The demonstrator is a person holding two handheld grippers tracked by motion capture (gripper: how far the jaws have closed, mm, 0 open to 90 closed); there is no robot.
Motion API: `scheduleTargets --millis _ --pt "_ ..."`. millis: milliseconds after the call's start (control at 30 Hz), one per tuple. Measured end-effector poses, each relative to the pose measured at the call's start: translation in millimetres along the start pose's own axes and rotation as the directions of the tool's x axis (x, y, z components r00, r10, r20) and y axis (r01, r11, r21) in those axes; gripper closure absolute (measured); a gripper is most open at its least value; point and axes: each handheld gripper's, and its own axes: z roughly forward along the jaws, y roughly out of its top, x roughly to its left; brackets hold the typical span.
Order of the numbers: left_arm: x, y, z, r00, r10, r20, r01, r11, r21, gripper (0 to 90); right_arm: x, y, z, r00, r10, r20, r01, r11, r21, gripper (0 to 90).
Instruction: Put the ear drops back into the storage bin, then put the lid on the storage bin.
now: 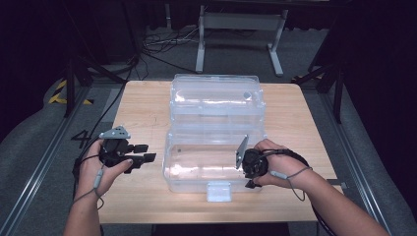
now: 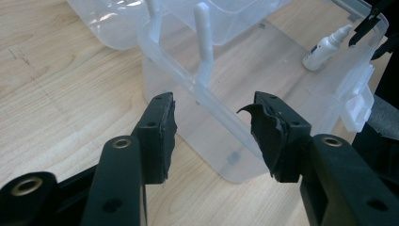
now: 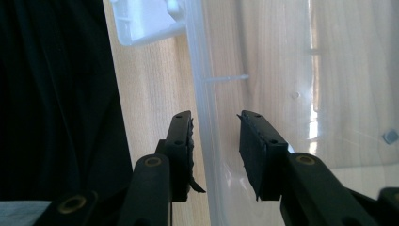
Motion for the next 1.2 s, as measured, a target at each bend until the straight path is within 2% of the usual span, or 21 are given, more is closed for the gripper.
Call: scheduleTargets --millis 67,267,400,500,567,600,733,967,1200 --pt "-0.3 2.8 1.5 0.9999 0.011 -0.005 -0.011 0.9998 -0.015 49.4 1.2 0.8 6.1 1.0 -0.003 0.002 0.003 1.0 -0.005 68.2" --pt "-1.4 10.7 3.8 0.999 0.031 -0.031 -0.03 0.9995 0.013 47.7 2.8 3.1 17.3 0.9999 -0.013 0.006 0.013 1.0 0.019 74.2" --pt "-2.7 20.3 3.7 0.9984 0.056 -0.004 -0.056 0.9984 -0.011 47.2 1.0 3.6 23.1 0.9997 -0.024 0.008 0.024 1.0 0.02 78.6" --pt "-2.2 25.8 3.6 0.9975 0.071 0.0 -0.071 0.9974 -0.008 46.3 1.1 3.3 23.6 0.9998 -0.022 0.001 0.022 1.0 0.014 79.9" --pt "-2.6 35.1 5.1 0.9949 0.1 0.016 -0.1 0.995 0.005 46.4 3.4 3.0 23.7 0.9997 -0.018 0.014 0.018 1.0 0.011 80.9" --pt "-2.6 35.1 5.1 0.9949 0.1 0.016 -0.1 0.995 0.005 46.3 3.4 3.0 23.7 0.9997 -0.018 0.014 0.018 1.0 0.011 80.9" --pt "-3.5 50.6 7.9 0.9876 0.155 0.023 -0.155 0.9879 0.0 44.8 5.9 2.2 23.3 0.9987 -0.032 0.04 0.032 0.999 0.01 81.9" --pt "-4.7 67.6 12.2 0.982 0.184 0.043 -0.183 0.9829 -0.022 44.2 7.2 -0.6 23.9 0.9988 -0.013 0.046 0.014 1.0 -0.022 81.9" --pt "-5.1 82.5 16.9 0.9784 0.197 0.062 -0.194 0.9797 -0.049 44.8 8.3 -0.7 23.2 0.9984 -0.011 0.055 0.012 1.0 -0.014 82.2"
